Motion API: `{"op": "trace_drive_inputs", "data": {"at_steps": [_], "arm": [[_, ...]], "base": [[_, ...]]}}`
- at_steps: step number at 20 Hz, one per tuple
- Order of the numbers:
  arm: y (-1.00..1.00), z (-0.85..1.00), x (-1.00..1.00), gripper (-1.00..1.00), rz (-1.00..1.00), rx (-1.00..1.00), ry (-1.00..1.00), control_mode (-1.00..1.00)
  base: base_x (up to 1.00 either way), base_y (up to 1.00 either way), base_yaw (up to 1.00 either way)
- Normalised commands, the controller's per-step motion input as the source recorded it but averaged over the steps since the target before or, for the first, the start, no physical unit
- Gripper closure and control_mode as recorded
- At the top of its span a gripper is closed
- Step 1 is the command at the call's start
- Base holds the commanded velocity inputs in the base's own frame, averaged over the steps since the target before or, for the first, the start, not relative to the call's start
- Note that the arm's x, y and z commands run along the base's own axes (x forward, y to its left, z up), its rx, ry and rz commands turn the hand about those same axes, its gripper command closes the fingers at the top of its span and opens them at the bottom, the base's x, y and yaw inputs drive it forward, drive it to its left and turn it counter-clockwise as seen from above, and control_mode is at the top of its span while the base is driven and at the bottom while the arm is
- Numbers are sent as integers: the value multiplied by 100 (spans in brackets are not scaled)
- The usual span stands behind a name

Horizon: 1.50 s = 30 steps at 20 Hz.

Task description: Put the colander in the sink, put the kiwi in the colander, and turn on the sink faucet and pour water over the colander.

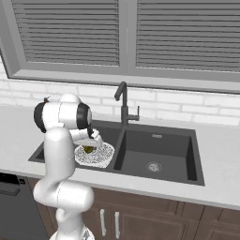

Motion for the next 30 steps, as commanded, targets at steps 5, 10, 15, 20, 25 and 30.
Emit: {"op": "trace_drive_inputs", "data": {"at_steps": [5,10,15,20,25,30], "arm": [[-11,-39,34,100,0,0,7,-100],[-19,-26,34,100,0,0,5,-100],[-10,-4,-6,100,0,0,2,-100],[-21,0,-36,100,0,0,1,-100],[-30,0,-64,100,-2,0,0,-100],[-14,0,-50,100,-2,0,0,-100]], "base": [[0,0,0],[0,0,0],[0,0,0],[0,0,0],[0,0,0],[0,0,0]]}}
